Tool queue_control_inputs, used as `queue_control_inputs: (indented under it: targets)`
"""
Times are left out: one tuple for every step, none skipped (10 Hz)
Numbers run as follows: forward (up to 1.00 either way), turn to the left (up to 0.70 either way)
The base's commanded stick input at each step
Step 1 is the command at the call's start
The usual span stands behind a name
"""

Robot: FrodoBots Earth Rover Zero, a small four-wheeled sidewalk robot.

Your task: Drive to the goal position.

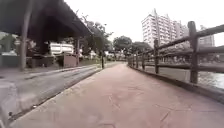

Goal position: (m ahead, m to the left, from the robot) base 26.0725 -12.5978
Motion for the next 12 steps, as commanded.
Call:
queue_control_inputs:
  targets:
    - [1.00, 0.00]
    - [1.00, 0.00]
    - [1.00, 0.00]
    - [1.00, 0.00]
    - [1.00, 0.00]
    - [1.00, 0.00]
    - [1.00, 0.00]
    - [1.00, 0.00]
    - [1.00, 0.00]
    - [1.00, 0.00]
    - [1.00, 0.00]
    - [1.00, 0.00]
